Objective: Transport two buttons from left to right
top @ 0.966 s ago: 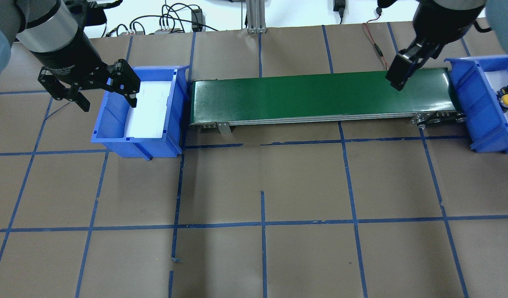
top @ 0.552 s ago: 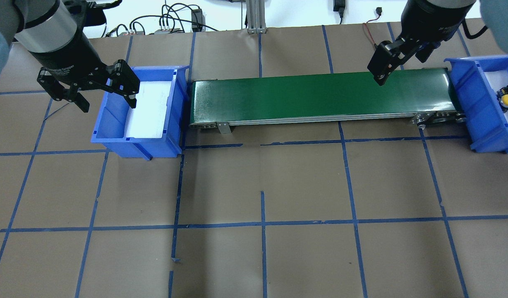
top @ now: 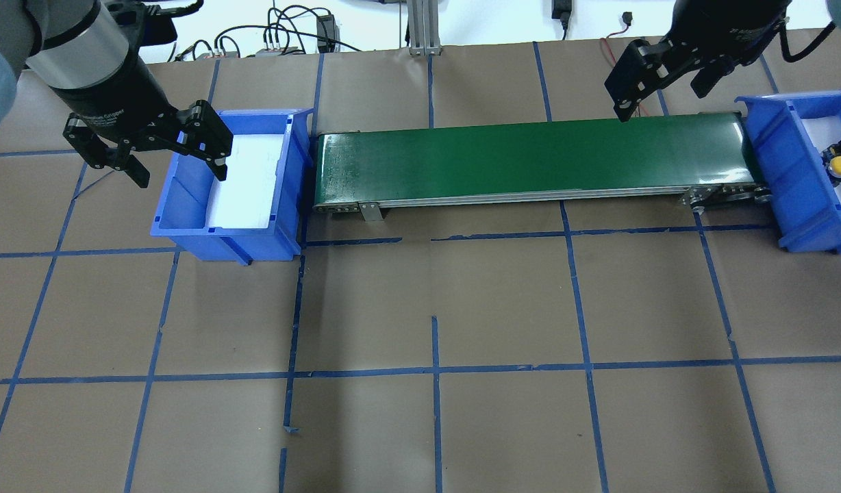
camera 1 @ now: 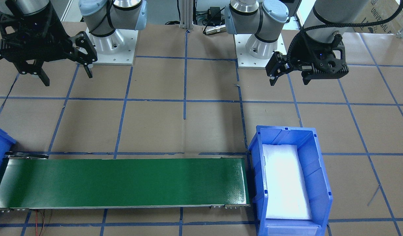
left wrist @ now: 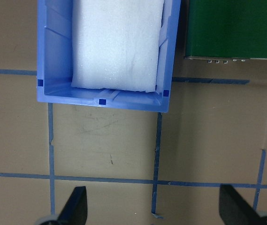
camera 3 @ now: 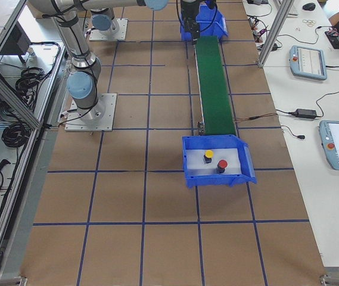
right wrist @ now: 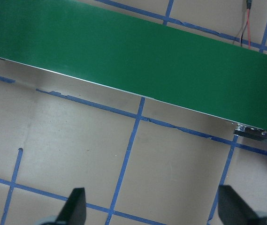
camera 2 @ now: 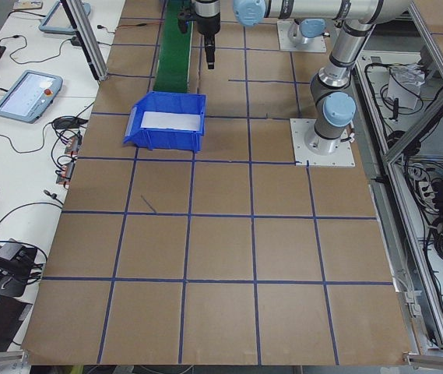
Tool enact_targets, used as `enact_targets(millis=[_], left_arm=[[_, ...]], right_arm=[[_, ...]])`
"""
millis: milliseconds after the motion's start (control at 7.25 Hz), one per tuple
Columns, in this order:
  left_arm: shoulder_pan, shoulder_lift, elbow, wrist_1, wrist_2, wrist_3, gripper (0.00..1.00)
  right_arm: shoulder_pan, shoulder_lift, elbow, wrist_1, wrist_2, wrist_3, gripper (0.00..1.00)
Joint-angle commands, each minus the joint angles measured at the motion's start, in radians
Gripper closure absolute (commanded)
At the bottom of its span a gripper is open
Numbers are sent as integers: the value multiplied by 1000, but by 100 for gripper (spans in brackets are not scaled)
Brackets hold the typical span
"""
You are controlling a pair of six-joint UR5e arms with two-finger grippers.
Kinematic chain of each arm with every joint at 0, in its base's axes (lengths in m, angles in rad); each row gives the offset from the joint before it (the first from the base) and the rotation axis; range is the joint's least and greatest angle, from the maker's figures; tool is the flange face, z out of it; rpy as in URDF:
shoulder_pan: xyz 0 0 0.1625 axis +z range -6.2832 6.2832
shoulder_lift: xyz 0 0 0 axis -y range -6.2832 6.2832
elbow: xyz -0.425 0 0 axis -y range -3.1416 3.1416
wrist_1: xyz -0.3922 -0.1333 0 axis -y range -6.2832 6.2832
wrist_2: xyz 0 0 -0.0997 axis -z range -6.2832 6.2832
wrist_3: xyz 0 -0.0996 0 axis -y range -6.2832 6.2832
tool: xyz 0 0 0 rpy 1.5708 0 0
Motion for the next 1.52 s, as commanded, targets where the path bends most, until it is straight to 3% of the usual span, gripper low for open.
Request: enact_targets(millis=[0,276,690,966,1379], left_arm=[[1,0,-1,0,5,1,0],[1,0,-1,0,3,1,0],[1,0,-1,0,5,1,0],[1,0,-1,-1,5,1,0],[-16,0,11,-22,-9,5,0]], right_arm=[[9,6,8,-41,-15,71,0],[14,27,8,-86,-23,298,0],[30,47,2,-43,-27,437,0],[30,50,1,-39,-76,437,0],[30,52,1,-40,-76,432,0]])
